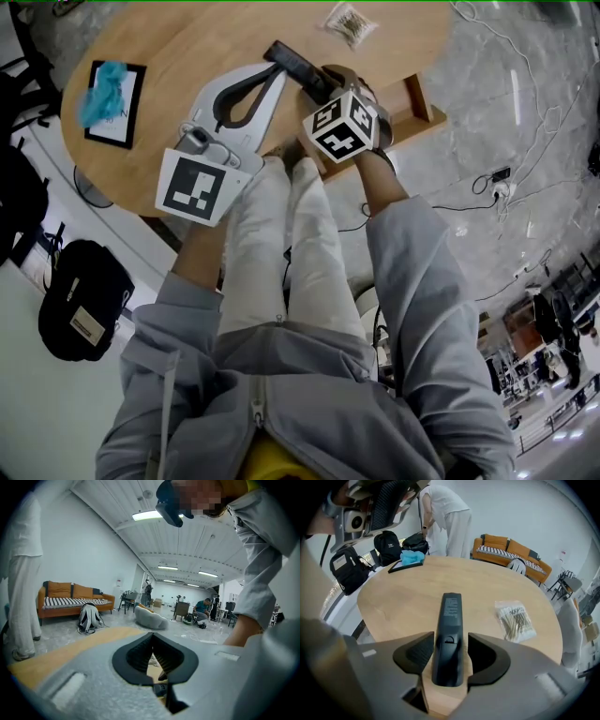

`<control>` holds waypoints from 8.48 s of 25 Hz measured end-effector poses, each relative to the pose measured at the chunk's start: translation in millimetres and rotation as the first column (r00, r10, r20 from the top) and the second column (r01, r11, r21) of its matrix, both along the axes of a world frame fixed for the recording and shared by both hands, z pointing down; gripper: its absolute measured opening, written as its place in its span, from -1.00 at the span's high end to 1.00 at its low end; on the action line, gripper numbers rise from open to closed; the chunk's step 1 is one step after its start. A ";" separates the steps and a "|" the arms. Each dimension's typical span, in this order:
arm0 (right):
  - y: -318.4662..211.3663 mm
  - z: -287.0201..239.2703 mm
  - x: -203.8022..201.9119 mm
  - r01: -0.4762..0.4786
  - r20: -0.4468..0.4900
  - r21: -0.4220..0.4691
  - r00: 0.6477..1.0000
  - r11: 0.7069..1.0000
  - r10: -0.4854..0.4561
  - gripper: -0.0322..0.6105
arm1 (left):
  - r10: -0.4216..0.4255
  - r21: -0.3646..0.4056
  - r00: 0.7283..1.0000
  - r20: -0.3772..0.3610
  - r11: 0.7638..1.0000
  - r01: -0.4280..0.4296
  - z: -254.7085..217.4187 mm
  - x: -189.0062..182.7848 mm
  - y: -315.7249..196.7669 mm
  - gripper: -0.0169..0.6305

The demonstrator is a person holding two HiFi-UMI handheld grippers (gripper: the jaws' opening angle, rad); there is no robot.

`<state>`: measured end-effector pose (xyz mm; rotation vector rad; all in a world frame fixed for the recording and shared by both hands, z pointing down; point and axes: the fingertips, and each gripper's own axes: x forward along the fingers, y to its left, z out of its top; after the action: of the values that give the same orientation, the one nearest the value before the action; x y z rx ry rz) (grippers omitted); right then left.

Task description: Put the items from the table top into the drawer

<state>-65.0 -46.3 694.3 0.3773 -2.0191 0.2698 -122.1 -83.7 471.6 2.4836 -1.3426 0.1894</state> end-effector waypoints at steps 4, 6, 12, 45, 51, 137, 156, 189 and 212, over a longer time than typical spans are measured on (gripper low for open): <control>0.4 7.3 1.8 0.021 -0.015 -0.022 1.000 1.000 -0.022 0.21 | 0.002 -0.002 1.000 -0.003 1.000 -0.002 3.5 3.5 -2.6 0.94; 0.1 10.7 4.2 0.026 -0.022 -0.042 0.999 0.999 -0.027 0.22 | 0.003 -0.011 1.000 -0.007 1.000 -0.003 5.2 5.7 -2.7 0.94; 1.3 11.3 2.4 0.026 -0.020 -0.078 0.999 0.997 -0.028 0.31 | 0.004 -0.025 1.000 -0.014 1.000 -0.004 9.2 7.2 0.6 0.93; 54.7 -67.6 126.4 -0.686 0.138 0.047 0.725 0.726 0.675 0.31 | 0.101 -0.061 0.994 -0.035 0.993 -0.103 22.3 64.0 37.0 0.94; 72.9 -45.2 161.2 -0.846 0.114 -0.020 0.528 0.534 0.841 0.31 | 0.125 -0.081 0.991 -0.039 0.988 -0.128 33.4 78.0 43.0 0.94; -132.9 -7.7 42.0 -0.036 -0.134 0.122 0.990 0.992 0.053 0.07 | 0.096 -0.180 0.995 0.005 0.979 -0.094 79.9 58.0 -47.0 0.94; -133.3 6.3 35.9 -0.021 -0.160 0.014 0.987 1.000 0.023 0.36 | 0.101 -0.190 0.995 0.000 0.977 -0.099 81.2 59.2 -38.4 0.94; 45.8 -36.3 188.7 -0.735 -0.049 -0.011 0.677 0.678 0.734 0.36 | 0.202 -0.185 0.979 -0.011 0.962 -0.201 78.4 110.8 43.6 0.94; 31.1 66.4 231.5 -0.930 -0.120 -0.213 0.328 0.298 0.937 0.25 | 0.303 -0.252 0.953 -0.005 0.922 -0.294 123.0 188.8 43.6 0.94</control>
<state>166.5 -15.2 760.8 1.4175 -1.4939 1.2690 66.7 -40.1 594.6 2.4601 -0.8787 0.4434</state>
